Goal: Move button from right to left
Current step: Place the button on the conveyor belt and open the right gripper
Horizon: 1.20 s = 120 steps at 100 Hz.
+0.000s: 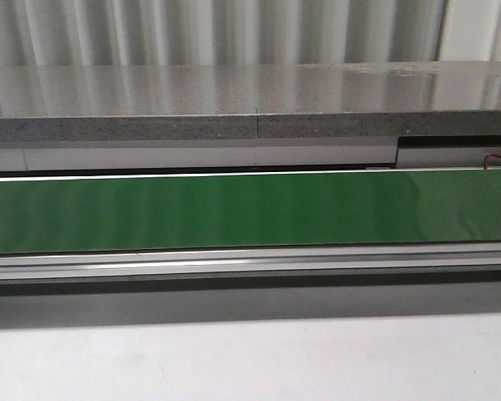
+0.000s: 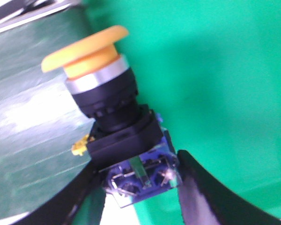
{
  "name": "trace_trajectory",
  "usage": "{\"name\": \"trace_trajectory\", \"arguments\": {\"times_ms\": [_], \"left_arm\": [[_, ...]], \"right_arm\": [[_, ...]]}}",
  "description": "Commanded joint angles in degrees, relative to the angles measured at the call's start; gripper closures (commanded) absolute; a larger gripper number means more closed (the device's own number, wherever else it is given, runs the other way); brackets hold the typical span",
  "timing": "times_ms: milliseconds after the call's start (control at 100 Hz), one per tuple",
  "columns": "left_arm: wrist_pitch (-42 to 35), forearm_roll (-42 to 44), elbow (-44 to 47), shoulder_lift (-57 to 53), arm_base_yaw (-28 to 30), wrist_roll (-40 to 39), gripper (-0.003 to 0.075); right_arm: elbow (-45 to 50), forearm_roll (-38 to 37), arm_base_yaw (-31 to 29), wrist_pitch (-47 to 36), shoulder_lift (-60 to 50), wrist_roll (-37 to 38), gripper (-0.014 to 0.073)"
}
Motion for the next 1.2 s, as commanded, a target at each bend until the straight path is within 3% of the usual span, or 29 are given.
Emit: {"name": "trace_trajectory", "arguments": {"times_ms": [0, 200, 410, 600, 670, 1010, 1110, 1190], "left_arm": [[-4.1, -0.6, 2.3, -1.9, 0.2, -0.3, 0.0741], [-4.1, -0.6, 2.3, -1.9, 0.2, -0.3, 0.0741], [-4.1, -0.6, 2.3, -1.9, 0.2, -0.3, 0.0741], [-4.1, -0.6, 2.3, -1.9, 0.2, -0.3, 0.0741], [-4.1, -0.6, 2.3, -1.9, 0.2, -0.3, 0.0741], [-4.1, -0.6, 2.3, -1.9, 0.2, -0.3, 0.0741], [-4.1, -0.6, 2.3, -1.9, 0.2, -0.3, 0.0741], [-4.1, -0.6, 2.3, -1.9, 0.2, -0.3, 0.0741]], "right_arm": [[-0.9, 1.3, 2.9, 0.2, -2.5, 0.0, 0.0405], [1.0, 4.4, 8.4, -0.2, -0.7, 2.4, 0.0405], [1.4, 4.6, 9.3, -1.8, 1.8, 4.5, 0.0382], [1.4, 4.6, 9.3, -1.9, 1.8, 4.2, 0.0073], [1.4, 4.6, 9.3, -2.5, 1.4, 3.4, 0.0028], [1.4, 5.4, 13.5, -2.9, -4.7, -6.0, 0.0050], [1.4, 5.4, 15.2, -2.8, -6.7, -8.1, 0.0197], [1.5, 5.4, 16.5, -2.0, -7.9, -9.5, 0.0394]]}}
